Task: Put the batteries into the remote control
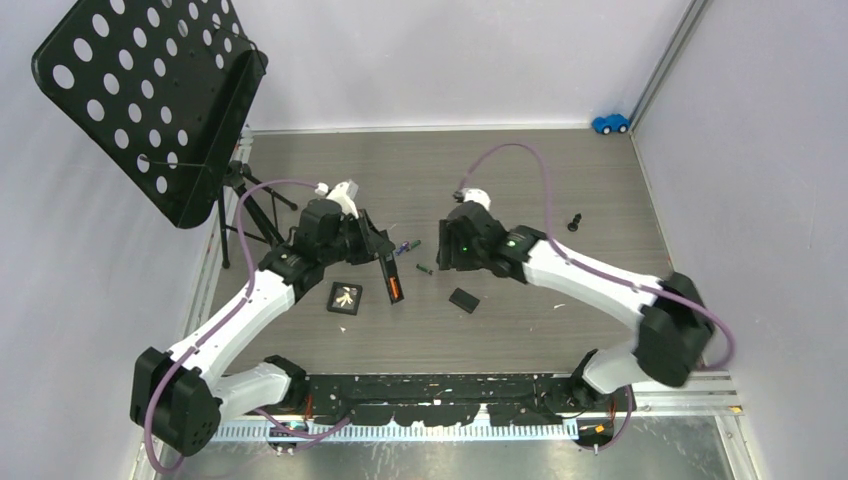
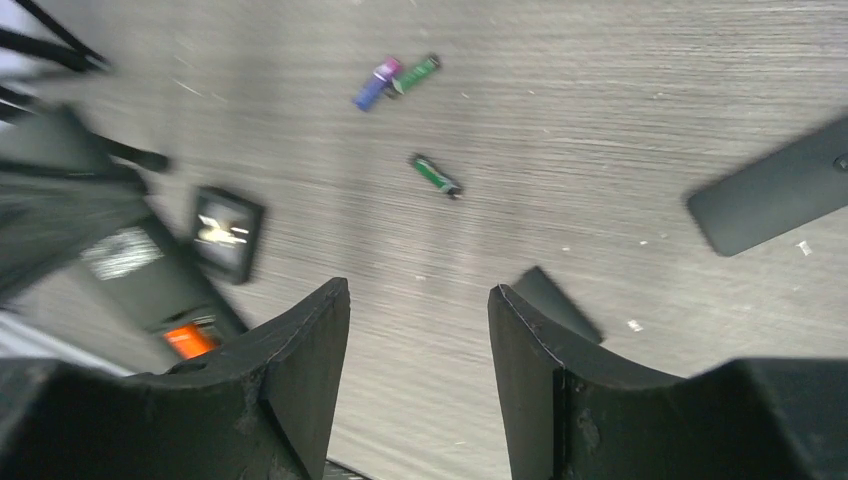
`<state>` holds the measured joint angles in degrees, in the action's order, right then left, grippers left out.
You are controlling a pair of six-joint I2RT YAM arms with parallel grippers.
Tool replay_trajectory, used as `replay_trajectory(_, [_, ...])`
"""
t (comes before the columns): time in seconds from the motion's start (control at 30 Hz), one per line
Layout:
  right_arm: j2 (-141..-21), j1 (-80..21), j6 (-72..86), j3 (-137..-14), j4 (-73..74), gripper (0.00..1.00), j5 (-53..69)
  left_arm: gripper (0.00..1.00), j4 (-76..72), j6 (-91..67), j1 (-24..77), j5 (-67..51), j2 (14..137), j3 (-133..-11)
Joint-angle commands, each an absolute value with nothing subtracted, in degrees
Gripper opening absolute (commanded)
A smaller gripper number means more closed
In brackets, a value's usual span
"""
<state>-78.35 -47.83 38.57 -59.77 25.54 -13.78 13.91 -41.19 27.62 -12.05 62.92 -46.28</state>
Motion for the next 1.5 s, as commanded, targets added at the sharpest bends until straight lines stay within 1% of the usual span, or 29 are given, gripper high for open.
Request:
replay_trajectory(0.0, [-90.55, -44.73, 22.01, -67.25, 28.06, 0.60, -3.34, 0.00, 16.34, -35.25, 27.42, -9.04, 60.78, -45.38])
replay_trajectory(0.1, [-100.00, -43.01, 16.48, -73.62, 30.56, 0.61, 5.49, 0.00, 13.86, -34.14, 27.42, -10.01, 59.74, -43.88])
replay_trajectory(0.23, [-110.10, -42.54, 13.00, -82.45, 36.00, 0.59, 7.23, 0.00, 14.80, -33.22, 27.42, -7.19, 58.47, -44.03])
replay_trajectory(0.3, [-112.75, -42.54, 11.99, -85.52, 37.85, 0.57, 7.13, 0.00, 14.78, -33.16, 27.39, -6.26, 57.86, -43.91])
replay_trajectory(0.5, [-116.04, -42.54, 10.43, -88.79, 39.35, 0.55, 8.44, 0.00, 15.03, -33.57, 27.33, -5.89, 57.29, -44.20])
replay_trajectory(0.77, [-121.13, -43.78, 10.47, -94.70, 44.64, 0.39, 5.29, 0.00, 14.41, -34.09, 27.33, -5.36, 57.06, -44.29])
replay_trajectory(1.0, [-124.73, -44.78, 10.26, -100.38, 49.58, 0.37, 3.59, 0.00, 13.36, -34.61, 27.33, -6.19, 56.59, -44.55])
replay_trajectory(1.13, [-127.58, -45.15, 10.11, -104.86, 53.74, 0.35, 2.50, 0.00, 12.96, -34.71, 27.29, -6.58, 56.77, -45.04])
replay_trajectory(1.23, [-128.76, -45.23, 10.64, -106.58, 55.10, 0.30, 1.71, 0.00, 12.92, -34.65, 27.25, -6.89, 57.17, -45.55])
replay_trajectory(1.3, [-129.00, -45.18, 11.31, -106.91, 55.27, 0.25, 1.21, 0.00, 12.92, -34.66, 27.16, -7.17, 57.31, -45.78])
replay_trajectory(1.37, [-129.02, -45.22, 11.80, -107.07, 55.50, 0.25, 1.06, 0.00, 12.96, -34.56, 27.09, -7.62, 57.33, -46.09])
replay_trajectory(1.47, [-129.22, -45.27, 12.12, -107.29, 56.12, 0.28, 1.03, 0.00, 13.00, -34.71, 27.03, -7.97, 57.18, -46.27])
